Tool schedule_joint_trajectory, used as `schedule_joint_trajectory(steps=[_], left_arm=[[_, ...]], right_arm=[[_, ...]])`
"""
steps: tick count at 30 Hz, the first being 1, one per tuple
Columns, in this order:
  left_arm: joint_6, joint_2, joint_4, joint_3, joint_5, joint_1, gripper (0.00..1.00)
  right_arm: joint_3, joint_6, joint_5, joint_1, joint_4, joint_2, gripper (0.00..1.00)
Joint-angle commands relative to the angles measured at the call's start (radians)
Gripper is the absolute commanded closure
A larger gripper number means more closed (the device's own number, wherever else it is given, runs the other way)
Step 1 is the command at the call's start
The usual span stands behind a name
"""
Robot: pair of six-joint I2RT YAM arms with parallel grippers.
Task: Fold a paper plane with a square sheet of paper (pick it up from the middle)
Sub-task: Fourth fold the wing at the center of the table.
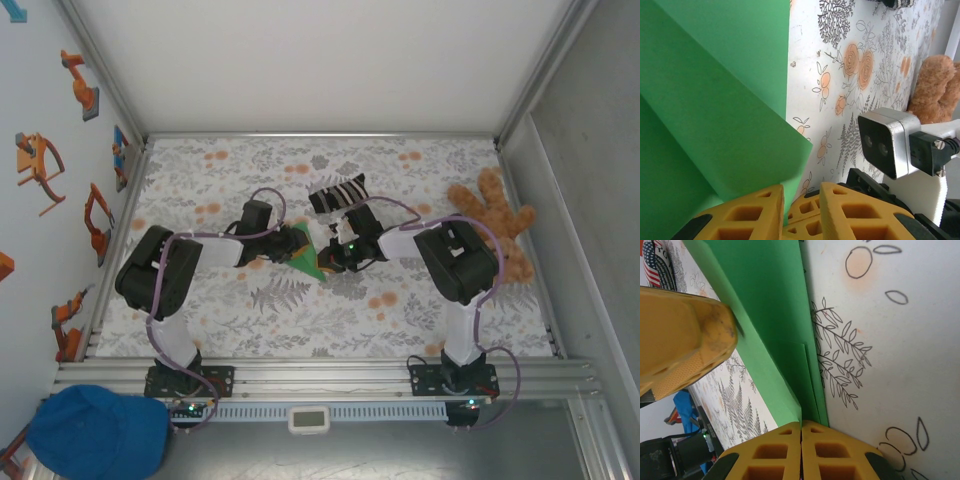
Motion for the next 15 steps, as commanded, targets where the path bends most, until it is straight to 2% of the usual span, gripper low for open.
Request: schedule_joint_trajectory(steps=[1,15], left_arm=[[-0.003,0.019,0.017,0.02,0.022,-0.002,0.75],[0.02,-0.005,0.017,0.019,0.028,0.005,0.73]], right_arm=[[-0.032,-0.038,0.093,0.005,-0.048,0.02,0.91],[-0.053,0.003,0.07,-0.017,-0.005,0.027,0.96]])
